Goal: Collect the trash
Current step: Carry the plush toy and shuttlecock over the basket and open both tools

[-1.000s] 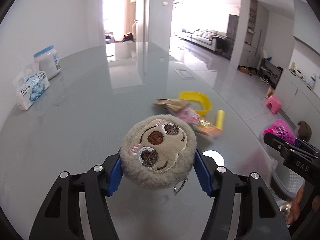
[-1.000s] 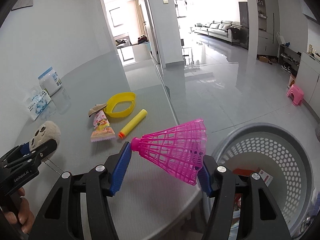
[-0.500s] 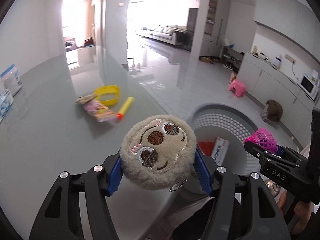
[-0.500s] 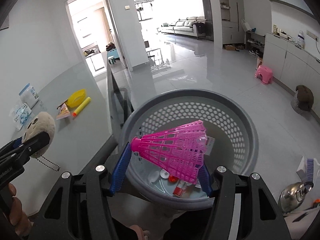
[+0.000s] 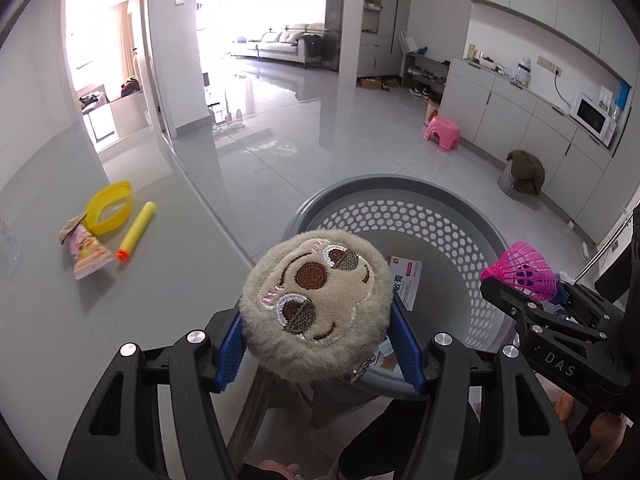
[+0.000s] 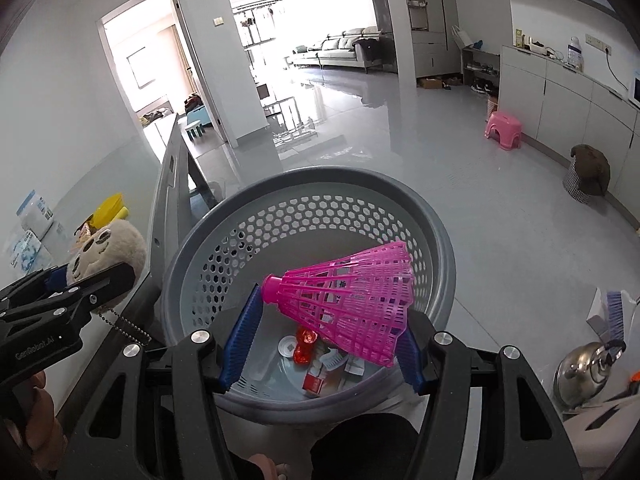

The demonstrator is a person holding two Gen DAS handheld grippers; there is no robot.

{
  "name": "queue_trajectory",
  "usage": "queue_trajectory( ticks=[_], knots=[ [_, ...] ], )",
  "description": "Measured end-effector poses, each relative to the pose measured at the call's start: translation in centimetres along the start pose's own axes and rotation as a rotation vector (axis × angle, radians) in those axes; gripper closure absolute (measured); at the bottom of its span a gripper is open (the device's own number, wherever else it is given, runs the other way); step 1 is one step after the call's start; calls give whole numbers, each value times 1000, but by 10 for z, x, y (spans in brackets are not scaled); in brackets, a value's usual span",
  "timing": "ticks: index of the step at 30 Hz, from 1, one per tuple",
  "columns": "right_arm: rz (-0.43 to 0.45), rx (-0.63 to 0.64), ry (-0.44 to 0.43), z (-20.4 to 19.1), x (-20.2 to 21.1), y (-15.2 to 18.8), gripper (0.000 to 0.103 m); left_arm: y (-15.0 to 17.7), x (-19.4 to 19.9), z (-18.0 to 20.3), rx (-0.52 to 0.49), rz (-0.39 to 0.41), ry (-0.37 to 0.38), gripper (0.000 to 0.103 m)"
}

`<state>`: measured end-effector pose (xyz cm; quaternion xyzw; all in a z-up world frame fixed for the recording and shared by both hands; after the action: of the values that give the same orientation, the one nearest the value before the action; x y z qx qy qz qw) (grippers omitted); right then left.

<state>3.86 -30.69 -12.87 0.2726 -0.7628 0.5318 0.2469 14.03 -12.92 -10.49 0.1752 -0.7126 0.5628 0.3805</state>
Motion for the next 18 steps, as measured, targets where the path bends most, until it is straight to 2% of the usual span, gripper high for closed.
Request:
queue_trajectory(
  ticks=[6, 18],
  knots=[
    [-19, -5, 0, 11, -13, 0, 44, -9, -29, 11, -18, -38, 6, 42],
    [-47, 5, 6, 10, -34, -6, 44, -7, -46, 11, -30, -70, -2, 42]
  ],
)
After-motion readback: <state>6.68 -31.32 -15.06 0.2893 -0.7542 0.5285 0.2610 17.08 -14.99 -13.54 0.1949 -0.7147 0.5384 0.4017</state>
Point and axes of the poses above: each gripper's, at about its wrist camera, not at the fingertips, and x roughly against the way its jaws point, z to its right, y to its underside, the point moved 6 cm from there along -x, roughly the way its jaws point, and after that the axes turned 9 degrees about -y, right-handed, at the moved point
